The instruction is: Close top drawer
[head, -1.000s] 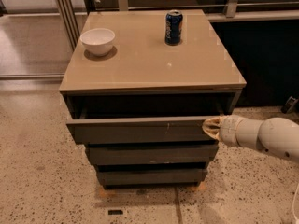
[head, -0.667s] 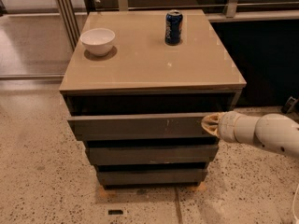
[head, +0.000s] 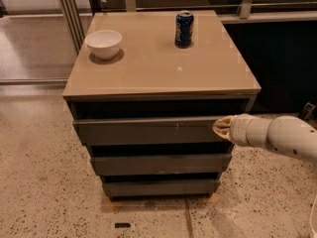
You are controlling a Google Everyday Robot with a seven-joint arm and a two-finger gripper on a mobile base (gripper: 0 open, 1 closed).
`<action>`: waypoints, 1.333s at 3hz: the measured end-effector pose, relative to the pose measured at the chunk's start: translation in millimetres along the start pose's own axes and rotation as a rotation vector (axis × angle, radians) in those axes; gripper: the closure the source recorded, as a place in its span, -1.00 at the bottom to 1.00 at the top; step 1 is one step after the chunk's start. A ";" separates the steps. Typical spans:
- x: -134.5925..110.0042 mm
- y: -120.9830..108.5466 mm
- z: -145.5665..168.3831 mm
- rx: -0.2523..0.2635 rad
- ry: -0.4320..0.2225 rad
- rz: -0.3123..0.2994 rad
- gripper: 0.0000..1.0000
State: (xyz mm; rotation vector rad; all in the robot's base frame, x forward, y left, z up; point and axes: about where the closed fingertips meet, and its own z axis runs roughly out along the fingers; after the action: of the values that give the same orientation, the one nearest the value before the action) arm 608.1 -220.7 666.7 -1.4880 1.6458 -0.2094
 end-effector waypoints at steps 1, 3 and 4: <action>-3.8 0.8 -1.3 -0.018 -0.010 -0.001 1.00; -28.2 20.8 -40.4 -0.203 -0.016 0.031 1.00; -40.0 40.9 -68.8 -0.311 0.001 0.072 1.00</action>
Offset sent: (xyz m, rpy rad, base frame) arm -0.0488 0.0156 0.0335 0.0093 0.2037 0.1284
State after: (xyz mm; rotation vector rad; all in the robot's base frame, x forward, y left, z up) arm 527.2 -203.7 700.9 -1.6519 1.7892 0.0899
